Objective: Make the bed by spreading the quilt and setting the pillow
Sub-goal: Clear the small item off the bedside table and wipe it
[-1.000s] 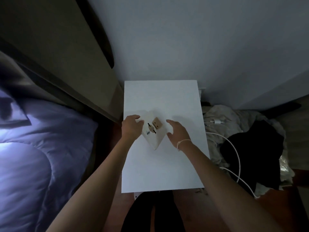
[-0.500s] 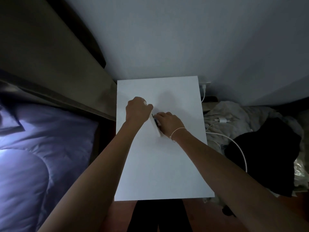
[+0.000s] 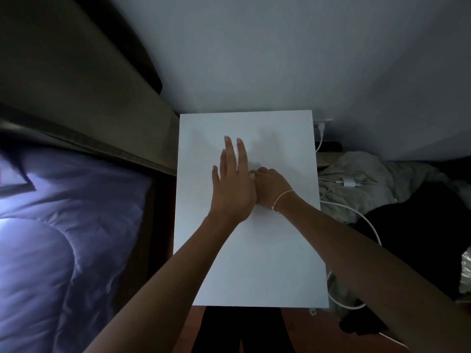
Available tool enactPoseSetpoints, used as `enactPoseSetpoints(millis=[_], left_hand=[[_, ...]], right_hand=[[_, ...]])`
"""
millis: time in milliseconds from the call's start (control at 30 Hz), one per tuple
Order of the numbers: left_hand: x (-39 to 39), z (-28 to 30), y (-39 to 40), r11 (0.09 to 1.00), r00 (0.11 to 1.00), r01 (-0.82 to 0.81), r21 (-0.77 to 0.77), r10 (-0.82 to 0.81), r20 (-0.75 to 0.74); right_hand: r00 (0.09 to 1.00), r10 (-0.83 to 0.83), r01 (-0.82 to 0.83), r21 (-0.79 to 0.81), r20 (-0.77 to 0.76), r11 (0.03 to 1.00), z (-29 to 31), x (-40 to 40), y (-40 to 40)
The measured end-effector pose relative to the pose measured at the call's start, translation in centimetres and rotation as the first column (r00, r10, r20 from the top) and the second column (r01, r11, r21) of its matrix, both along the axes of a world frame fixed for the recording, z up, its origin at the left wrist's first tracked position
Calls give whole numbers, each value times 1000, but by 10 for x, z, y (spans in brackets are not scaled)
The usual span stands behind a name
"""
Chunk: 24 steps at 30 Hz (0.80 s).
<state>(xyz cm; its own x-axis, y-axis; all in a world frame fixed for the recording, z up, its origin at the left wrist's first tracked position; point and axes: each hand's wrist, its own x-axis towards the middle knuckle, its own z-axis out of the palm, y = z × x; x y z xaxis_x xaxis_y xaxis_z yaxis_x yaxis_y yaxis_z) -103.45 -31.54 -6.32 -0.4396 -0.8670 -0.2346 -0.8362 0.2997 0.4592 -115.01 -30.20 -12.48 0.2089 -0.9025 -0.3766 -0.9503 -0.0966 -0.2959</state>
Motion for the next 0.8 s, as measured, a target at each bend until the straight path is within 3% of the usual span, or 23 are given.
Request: enactPoseSetpoints(millis=[233, 400, 500, 667, 800], left_hand=[[-23, 0, 2, 999, 1000, 0, 38, 0, 6], [-30, -6, 3, 999, 999, 38, -5, -38, -9], [-36, -9, 5, 999, 995, 53, -4, -53, -90], [-28, -16, 2, 998, 969, 37, -51, -49, -241], [-22, -22, 1, 996, 962, 31, -82, -52, -268]], right_hand=[[979, 185, -179, 72, -84, 981, 3, -22, -11], [998, 4, -4, 0, 63, 1000, 7, -26, 2], [988, -83, 89, -44, 132, 995, -3, -29, 13], [988, -41, 59, -113, 149, 992, -37, -37, 24], [990, 1, 22, -157, 143, 987, -56, -37, 33]])
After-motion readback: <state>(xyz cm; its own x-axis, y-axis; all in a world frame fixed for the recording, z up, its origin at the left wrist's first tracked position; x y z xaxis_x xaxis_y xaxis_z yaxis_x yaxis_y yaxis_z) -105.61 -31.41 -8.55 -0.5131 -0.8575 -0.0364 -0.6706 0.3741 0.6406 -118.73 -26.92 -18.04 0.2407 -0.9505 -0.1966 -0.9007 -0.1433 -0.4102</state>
